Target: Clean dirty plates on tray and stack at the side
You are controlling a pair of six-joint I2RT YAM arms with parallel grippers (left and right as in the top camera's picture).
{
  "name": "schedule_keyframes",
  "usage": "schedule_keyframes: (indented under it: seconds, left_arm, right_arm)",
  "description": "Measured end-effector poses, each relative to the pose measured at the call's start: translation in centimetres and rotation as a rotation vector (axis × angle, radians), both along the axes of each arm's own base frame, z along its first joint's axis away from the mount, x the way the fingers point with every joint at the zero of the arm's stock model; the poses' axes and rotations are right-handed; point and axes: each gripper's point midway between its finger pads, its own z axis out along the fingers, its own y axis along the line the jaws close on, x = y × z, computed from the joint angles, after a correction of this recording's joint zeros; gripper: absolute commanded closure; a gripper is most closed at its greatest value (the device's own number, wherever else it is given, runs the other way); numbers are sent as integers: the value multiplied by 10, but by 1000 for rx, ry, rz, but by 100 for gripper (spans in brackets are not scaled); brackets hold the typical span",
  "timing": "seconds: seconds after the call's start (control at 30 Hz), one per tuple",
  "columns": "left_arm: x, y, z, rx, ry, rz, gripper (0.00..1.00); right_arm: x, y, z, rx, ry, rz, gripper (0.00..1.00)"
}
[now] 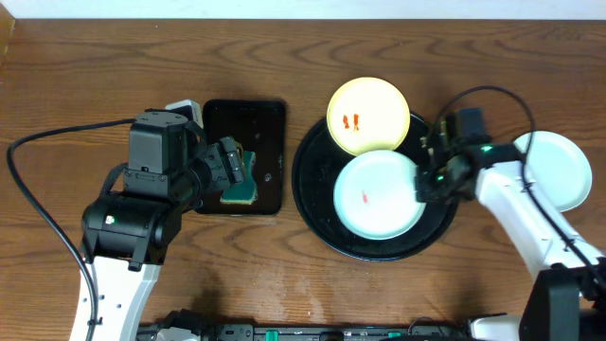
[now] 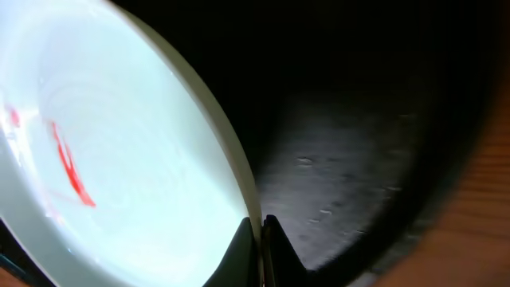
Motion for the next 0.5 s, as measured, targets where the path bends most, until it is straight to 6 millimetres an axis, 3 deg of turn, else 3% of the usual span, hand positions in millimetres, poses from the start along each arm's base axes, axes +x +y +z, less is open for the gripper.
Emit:
schedule_keyframes:
  seconds: [0.13, 0.27, 0.33, 0.5]
  left_arm:
    - [0, 0, 0, 0, 0, 0, 15]
    - [0, 0, 0, 0, 0, 0, 15]
    - [0, 0, 0, 0, 0, 0, 15]
    - [0, 0, 0, 0, 1, 0, 15]
  right_arm:
    - [-11, 15, -22, 3, 0, -11, 99]
    - [4, 20, -27, -6, -97, 45, 73]
    - [12, 21, -24, -14, -138, 86, 72]
    - [3, 22, -26, -15, -103, 132, 69]
